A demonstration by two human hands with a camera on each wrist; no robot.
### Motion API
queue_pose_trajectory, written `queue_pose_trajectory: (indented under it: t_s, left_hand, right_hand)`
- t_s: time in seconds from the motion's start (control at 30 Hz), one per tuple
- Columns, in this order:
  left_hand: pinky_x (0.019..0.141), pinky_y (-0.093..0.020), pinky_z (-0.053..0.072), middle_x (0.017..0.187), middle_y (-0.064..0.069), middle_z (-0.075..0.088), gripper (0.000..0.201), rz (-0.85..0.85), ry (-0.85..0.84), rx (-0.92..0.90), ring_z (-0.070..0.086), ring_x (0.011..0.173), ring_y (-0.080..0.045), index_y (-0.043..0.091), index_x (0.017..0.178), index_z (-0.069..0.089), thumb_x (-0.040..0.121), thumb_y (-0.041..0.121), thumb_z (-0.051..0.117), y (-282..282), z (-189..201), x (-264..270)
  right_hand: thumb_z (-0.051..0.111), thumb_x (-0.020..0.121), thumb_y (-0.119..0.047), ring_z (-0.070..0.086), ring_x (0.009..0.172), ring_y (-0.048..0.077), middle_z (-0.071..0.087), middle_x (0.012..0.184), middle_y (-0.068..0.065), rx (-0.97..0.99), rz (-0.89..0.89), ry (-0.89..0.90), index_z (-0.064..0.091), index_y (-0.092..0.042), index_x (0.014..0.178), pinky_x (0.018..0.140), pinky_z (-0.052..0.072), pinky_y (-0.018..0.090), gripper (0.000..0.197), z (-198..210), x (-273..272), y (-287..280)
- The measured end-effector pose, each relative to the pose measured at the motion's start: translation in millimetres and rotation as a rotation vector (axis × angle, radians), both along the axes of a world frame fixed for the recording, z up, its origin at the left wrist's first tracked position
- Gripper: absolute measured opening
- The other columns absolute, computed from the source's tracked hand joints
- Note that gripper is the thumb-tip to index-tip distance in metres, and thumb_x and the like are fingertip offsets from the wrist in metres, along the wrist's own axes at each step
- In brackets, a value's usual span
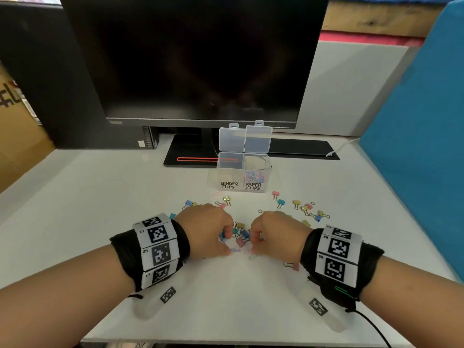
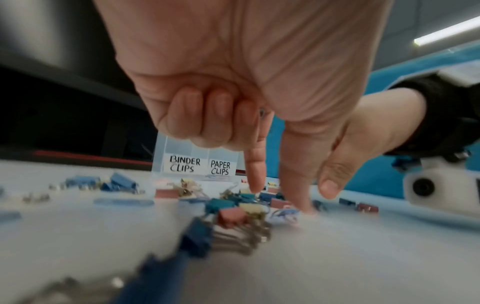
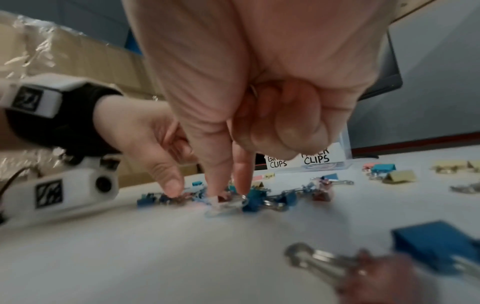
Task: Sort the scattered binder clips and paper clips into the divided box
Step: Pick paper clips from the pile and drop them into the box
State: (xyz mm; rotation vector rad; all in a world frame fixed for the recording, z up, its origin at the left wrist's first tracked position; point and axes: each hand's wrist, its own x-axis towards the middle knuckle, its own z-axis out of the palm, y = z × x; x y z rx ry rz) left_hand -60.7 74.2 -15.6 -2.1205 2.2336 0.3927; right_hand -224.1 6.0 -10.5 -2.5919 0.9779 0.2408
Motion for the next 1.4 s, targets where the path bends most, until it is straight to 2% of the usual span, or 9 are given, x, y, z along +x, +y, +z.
queue_pose_trajectory:
  t_s: [0.27,0.43,0.57,0.73,0.87,1.0,1.2,1.3,1.4]
  left_hand:
    - [0.073,-0.026,0.041,0.104,0.007,0.065,0.024,-0.009,-0.061,0.024,0.060,0.098,-0.017,0.026,0.097,0.067,0.081,0.044,0.065,-3,-6,-12]
    - [0.075,-0.029,0.049,0.101,0.001,0.069,0.017,-0.013,-0.056,0.058,0.064,0.094,-0.021,0.020,0.091,0.068,0.087,0.030,0.054,-6,-12,-18]
    - [0.075,-0.030,0.041,0.106,-0.008,0.065,0.029,-0.101,-0.196,0.085,0.061,0.098,-0.029,0.011,0.103,0.061,0.095,0.028,0.039,-4,-15,-24]
    - [0.070,-0.030,0.037,0.098,-0.010,0.059,0.024,-0.086,-0.162,0.150,0.056,0.086,-0.030,0.011,0.110,0.050,0.097,0.025,0.035,9,-12,-28]
    - [0.062,-0.032,0.036,0.073,-0.009,0.048,0.021,0.252,0.542,0.268,0.041,0.060,-0.021,0.007,0.083,0.046,0.098,0.016,0.036,11,3,9]
    - [0.045,-0.019,0.045,0.063,-0.007,0.051,0.026,0.616,1.232,0.265,0.049,0.047,-0.010,0.003,0.072,0.054,0.097,0.004,0.047,13,13,50]
    - [0.052,-0.018,0.056,0.070,-0.011,0.059,0.010,0.663,1.474,0.265,0.060,0.055,-0.012,0.003,0.078,0.062,0.076,0.009,0.070,15,-2,83]
    - [0.054,-0.022,0.058,0.070,-0.012,0.062,0.053,0.607,1.610,0.316,0.064,0.058,-0.015,0.004,0.087,0.068,0.043,0.016,0.094,17,-8,93]
    - [0.053,-0.024,0.057,0.071,-0.011,0.060,0.057,0.620,1.715,0.318,0.061,0.058,-0.016,0.000,0.100,0.068,0.048,0.008,0.090,14,-12,99]
  right_hand:
    - [0.060,0.086,-0.021,0.062,0.095,0.030,0.066,0.105,0.012,-0.106,0.132,0.098,0.065,-0.011,0.098,0.075,0.048,0.034,0.017,-9,9,7]
    - [0.050,0.091,-0.019,0.054,0.082,0.027,0.062,0.093,0.012,-0.048,0.187,0.158,0.062,-0.011,0.093,0.076,0.045,0.032,0.015,-7,9,8]
    - [0.044,0.093,-0.019,0.045,0.075,0.023,0.048,0.077,0.006,-0.012,0.233,0.226,0.048,-0.010,0.083,0.056,0.036,0.026,0.014,-7,6,12]
    - [0.042,0.094,-0.014,0.046,0.078,0.023,0.048,0.082,0.009,0.028,0.248,0.266,0.052,-0.008,0.102,0.068,0.038,0.029,0.014,-10,3,20]
    - [0.040,0.096,-0.017,0.041,0.062,0.015,0.045,0.084,0.008,0.272,0.033,0.056,0.045,-0.011,0.089,0.043,0.034,0.011,0.010,3,-9,3]
    - [0.048,0.093,0.000,0.040,0.053,0.012,0.048,0.070,0.008,0.973,-0.466,-0.525,0.053,-0.007,0.075,0.047,0.038,0.019,0.020,3,-18,-25]
    - [0.048,0.095,-0.002,0.038,0.044,0.013,0.051,0.059,0.004,1.103,-0.565,-0.717,0.055,-0.009,0.089,0.051,0.030,0.028,0.011,-3,-12,-44]
    - [0.043,0.097,-0.001,0.040,0.043,0.012,0.051,0.063,0.004,1.153,-0.598,-0.741,0.061,-0.008,0.105,0.042,0.031,0.024,0.021,-5,-5,-47]
    - [0.039,0.096,-0.004,0.042,0.048,0.013,0.049,0.064,0.005,1.236,-0.657,-0.757,0.062,-0.004,0.092,0.036,0.031,0.020,0.023,-4,9,-47]
